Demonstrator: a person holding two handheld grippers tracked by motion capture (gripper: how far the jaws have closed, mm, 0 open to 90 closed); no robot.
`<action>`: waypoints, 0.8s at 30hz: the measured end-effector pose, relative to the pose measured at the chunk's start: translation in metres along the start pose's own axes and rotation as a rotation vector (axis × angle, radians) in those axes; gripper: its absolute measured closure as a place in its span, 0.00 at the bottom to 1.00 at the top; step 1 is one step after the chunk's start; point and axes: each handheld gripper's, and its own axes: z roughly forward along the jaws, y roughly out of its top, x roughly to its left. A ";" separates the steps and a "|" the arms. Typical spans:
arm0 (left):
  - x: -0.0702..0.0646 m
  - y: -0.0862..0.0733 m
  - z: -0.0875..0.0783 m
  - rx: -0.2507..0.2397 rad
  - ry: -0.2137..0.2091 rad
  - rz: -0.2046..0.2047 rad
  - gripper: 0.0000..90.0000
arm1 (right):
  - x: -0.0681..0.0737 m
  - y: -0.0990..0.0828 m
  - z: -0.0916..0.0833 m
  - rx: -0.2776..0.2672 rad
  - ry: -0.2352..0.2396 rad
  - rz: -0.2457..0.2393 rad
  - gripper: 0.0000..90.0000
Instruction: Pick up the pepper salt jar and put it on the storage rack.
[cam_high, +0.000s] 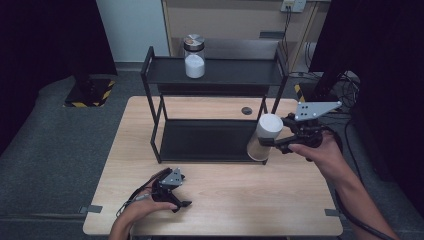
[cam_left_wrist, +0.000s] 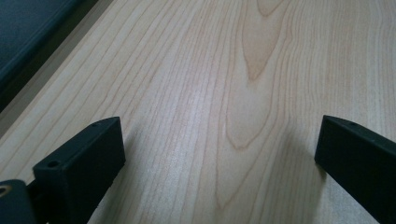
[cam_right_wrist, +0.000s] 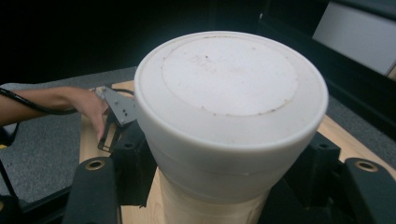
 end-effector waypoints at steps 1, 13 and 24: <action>0.000 0.000 0.000 0.000 0.000 0.000 0.00 | -0.002 0.008 -0.002 -0.003 0.001 -0.005 0.40; 0.000 0.000 0.000 0.000 0.001 0.000 0.00 | -0.013 0.043 -0.008 -0.014 0.006 -0.012 0.40; -0.001 0.000 0.000 0.000 0.003 -0.002 0.00 | -0.024 0.078 -0.013 -0.003 0.007 -0.024 0.40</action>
